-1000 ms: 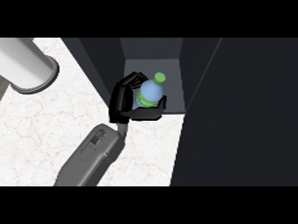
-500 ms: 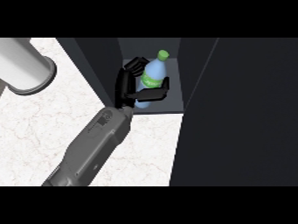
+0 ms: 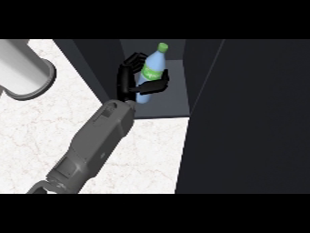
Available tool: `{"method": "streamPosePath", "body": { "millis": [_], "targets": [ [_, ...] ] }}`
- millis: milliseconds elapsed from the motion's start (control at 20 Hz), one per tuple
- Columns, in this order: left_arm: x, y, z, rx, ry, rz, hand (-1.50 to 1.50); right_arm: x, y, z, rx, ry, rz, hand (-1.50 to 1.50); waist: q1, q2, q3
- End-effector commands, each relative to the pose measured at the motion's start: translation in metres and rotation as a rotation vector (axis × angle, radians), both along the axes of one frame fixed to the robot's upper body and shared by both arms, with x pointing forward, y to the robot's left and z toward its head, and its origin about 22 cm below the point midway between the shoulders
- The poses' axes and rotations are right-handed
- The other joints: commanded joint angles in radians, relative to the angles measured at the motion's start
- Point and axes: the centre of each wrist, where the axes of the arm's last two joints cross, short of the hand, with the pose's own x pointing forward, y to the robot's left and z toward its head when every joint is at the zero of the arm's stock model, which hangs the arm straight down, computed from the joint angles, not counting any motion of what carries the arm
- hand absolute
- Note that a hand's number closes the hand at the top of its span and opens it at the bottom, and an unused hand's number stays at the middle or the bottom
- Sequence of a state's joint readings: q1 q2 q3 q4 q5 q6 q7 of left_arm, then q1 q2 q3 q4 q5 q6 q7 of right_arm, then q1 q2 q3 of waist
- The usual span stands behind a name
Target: Pick up the bottled water, place it into the cabinet and close the cabinet
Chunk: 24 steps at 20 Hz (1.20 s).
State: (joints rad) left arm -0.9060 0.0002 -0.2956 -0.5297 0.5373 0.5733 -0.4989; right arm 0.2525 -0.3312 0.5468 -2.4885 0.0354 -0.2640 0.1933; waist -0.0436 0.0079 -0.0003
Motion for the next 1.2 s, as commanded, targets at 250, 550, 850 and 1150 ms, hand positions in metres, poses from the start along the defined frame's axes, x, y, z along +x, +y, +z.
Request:
{"method": "streamPosePath", "body": {
  "millis": [250,550,850,1150],
  "targets": [
    [0.013,0.01,-0.007,0.105,-0.006,0.094,1.5,-0.013,-0.014,0.021,0.026,-0.029,0.033,-1.5,-0.006,0.006,0.0],
    [0.023,0.009,0.002,0.216,-0.04,0.12,1.5,-0.019,-0.006,0.017,0.032,-0.038,0.039,-1.5,-0.024,0.012,-0.002],
    [0.029,0.024,0.005,0.208,-0.023,0.123,-1.5,-0.014,-0.011,0.002,0.031,-0.04,0.051,-1.5,-0.035,0.016,0.0],
    [0.027,0.015,0.004,0.162,-0.033,0.107,-1.5,-0.007,-0.012,0.008,0.035,-0.042,0.04,-1.5,-0.025,0.019,-0.001]
  ]
}}
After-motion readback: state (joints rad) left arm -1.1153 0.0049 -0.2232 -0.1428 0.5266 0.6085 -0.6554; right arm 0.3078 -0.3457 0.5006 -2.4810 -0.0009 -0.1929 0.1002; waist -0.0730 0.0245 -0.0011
